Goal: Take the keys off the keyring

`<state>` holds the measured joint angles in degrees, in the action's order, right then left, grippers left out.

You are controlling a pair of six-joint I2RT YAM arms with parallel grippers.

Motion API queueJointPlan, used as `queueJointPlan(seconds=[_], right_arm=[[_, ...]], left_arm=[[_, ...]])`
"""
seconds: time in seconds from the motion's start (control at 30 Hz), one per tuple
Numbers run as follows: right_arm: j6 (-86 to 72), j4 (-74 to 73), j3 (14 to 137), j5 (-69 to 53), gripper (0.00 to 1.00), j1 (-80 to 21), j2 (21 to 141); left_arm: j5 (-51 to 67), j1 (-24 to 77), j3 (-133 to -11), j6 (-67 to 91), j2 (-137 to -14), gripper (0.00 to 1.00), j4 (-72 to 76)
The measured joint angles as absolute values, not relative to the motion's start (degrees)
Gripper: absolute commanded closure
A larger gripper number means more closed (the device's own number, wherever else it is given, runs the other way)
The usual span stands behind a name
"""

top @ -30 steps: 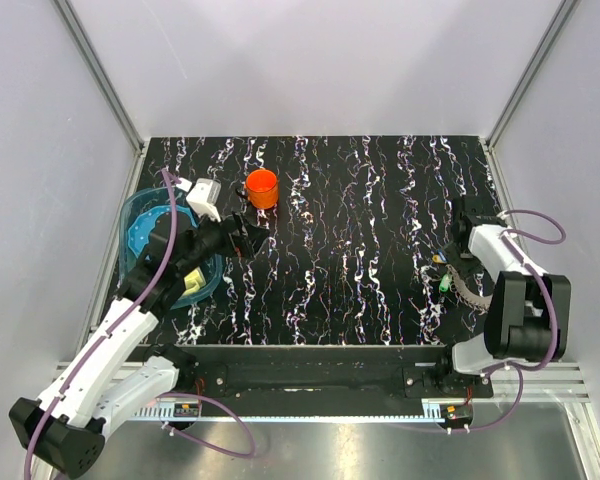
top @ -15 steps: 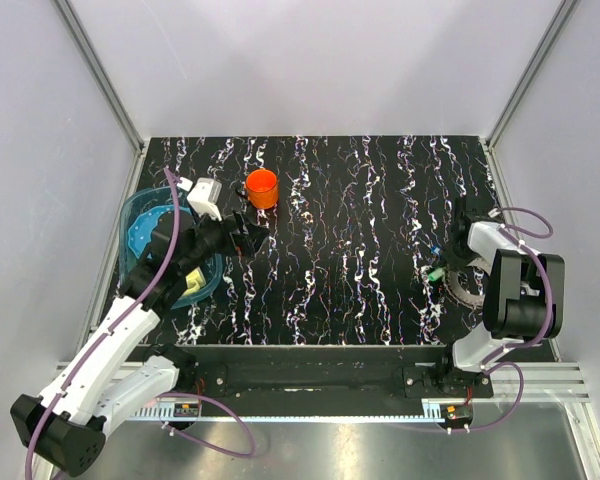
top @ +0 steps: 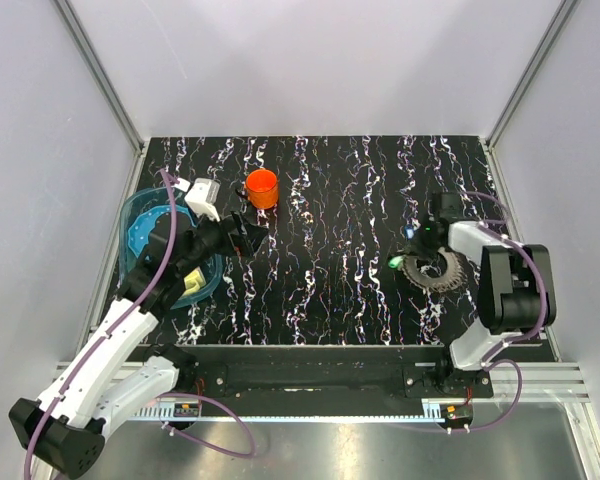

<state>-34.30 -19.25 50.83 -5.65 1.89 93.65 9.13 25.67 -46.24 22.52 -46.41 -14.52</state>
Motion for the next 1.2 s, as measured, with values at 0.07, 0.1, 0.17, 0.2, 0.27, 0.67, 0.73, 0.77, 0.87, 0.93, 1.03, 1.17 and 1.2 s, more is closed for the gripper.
queueJointPlan(seconds=[0.07, 0.1, 0.17, 0.2, 0.27, 0.67, 0.73, 0.77, 0.87, 0.93, 1.03, 1.17, 1.2], right_arm=[[-33.21, -18.41, 51.66, -7.29, 1.0, -3.51, 94.76], [-32.77, -18.22, 52.45, -8.19, 1.0, -6.83, 95.59], [-32.14, -17.58, 54.19, -9.65, 0.98, -13.26, 97.36], [-31.92, -17.28, 54.92, -10.31, 0.98, -15.84, 98.08], [-31.64, -16.75, 55.88, -11.77, 0.97, -20.86, 99.11], [-27.92, -12.67, 53.89, -18.33, 0.95, -26.28, 98.48], [-26.65, -11.14, 52.05, -19.9, 0.95, -27.07, 97.12], [-25.85, -10.39, 50.87, -20.75, 0.95, -27.66, 96.14], [-23.99, -8.62, 48.42, -22.31, 0.97, -29.28, 93.32], [-22.81, -7.77, 47.18, -23.42, 0.99, -30.22, 91.18], [-21.17, -6.59, 46.11, -24.51, 1.0, -30.94, 88.23], [-19.55, -2.96, 43.99, -26.68, 1.0, -31.0, 85.76], [-19.25, -1.3, 42.87, -27.64, 1.0, -31.0, 85.25]], left_arm=[[8.78, 25.67, -46.24, 22.5, -46.39, 0.01, -14.55], [8.58, 25.67, -46.24, 22.5, -46.24, 0.01, -14.55], [8.05, 25.67, -46.24, 22.5, -45.71, 0.01, -14.55], [7.68, 25.67, -46.22, 22.5, -45.32, 0.01, -14.55], [6.98, 25.67, -46.22, 22.52, -44.8, 0.01, -14.48], [1.91, 25.67, -46.06, 24.21, -47.07, 0.01, -15.16], [1.39, 25.67, -46.06, 25.08, -48.31, 0.01, -15.64], [1.26, 25.67, -46.06, 25.41, -49.01, 0.01, -15.86], [1.5, 25.67, -46.06, 26.79, -51.51, 0.02, -17.15], [2.24, 25.67, -46.06, 27.53, -52.97, 0.02, -17.67], [4.08, 25.67, -46.06, 28.49, -54.65, 0.02, -17.76], [7.18, 25.67, -46.28, 29.69, -57.87, 0.06, -16.6], [8.14, 25.67, -46.74, 30.06, -59.33, 0.06, -16.62]])
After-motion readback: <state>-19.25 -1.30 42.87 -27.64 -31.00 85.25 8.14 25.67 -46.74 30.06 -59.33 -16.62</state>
